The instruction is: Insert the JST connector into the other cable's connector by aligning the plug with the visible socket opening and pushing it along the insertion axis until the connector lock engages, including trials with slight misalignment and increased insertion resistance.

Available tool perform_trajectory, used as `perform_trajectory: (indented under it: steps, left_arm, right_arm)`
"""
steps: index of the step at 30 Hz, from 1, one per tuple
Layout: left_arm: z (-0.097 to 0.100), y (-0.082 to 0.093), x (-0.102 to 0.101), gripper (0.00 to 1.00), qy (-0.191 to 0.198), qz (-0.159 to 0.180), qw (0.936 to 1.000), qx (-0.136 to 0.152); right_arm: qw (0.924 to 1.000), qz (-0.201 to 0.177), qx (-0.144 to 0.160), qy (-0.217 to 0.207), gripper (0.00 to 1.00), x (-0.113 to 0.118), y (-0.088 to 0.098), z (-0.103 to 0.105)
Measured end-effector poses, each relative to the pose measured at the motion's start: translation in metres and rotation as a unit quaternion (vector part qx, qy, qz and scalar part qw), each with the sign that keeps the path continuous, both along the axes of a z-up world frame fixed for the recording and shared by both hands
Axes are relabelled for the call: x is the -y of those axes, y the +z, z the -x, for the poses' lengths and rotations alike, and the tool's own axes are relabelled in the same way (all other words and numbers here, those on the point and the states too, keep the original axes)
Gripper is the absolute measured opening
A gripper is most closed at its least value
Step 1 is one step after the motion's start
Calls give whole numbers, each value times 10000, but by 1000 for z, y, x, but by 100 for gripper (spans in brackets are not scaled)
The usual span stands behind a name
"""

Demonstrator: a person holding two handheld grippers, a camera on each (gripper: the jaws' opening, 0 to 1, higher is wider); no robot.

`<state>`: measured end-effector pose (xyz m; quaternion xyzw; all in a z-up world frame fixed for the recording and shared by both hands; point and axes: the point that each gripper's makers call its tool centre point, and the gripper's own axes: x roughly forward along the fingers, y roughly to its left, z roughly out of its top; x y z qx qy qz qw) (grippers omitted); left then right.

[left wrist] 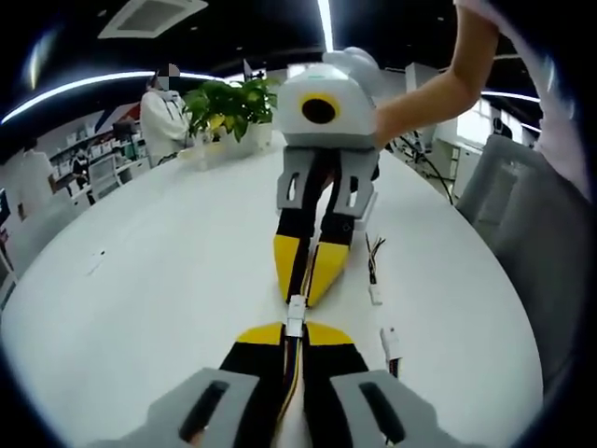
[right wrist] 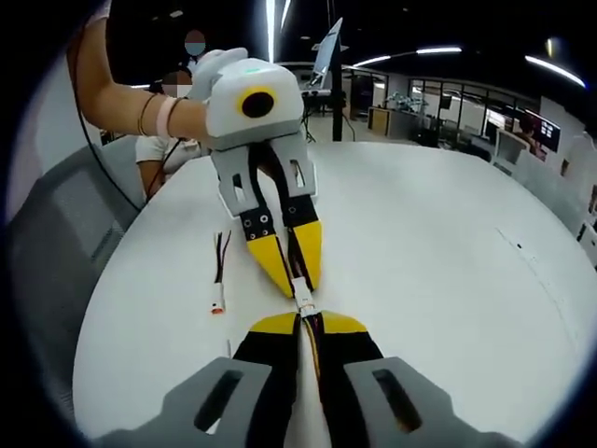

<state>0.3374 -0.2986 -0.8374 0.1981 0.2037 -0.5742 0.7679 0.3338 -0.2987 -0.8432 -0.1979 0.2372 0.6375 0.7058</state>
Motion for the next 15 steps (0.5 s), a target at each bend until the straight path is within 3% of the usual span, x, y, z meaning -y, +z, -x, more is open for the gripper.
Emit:
perform_trajectory:
  steps: [3,5,8,15]
  left_arm:
    - [1,-1,0,0,29,-1,10000,-27]
    - [1,-3,-1,0,194,74,9994,-268]
    - [1,-3,-1,0,134,15,9998,-166]
    - [1,-4,-1,0,169,21,9996,-230]
  right_arm:
    - [10000,4,-8,6,3,0,-1,1]
    - [10000,12,-12,19,3,0,-2,2]
    - [10000,40,-42,11,3,-1,-3,2]
    - [10000,44,-51,-1,4,0,-3,3]
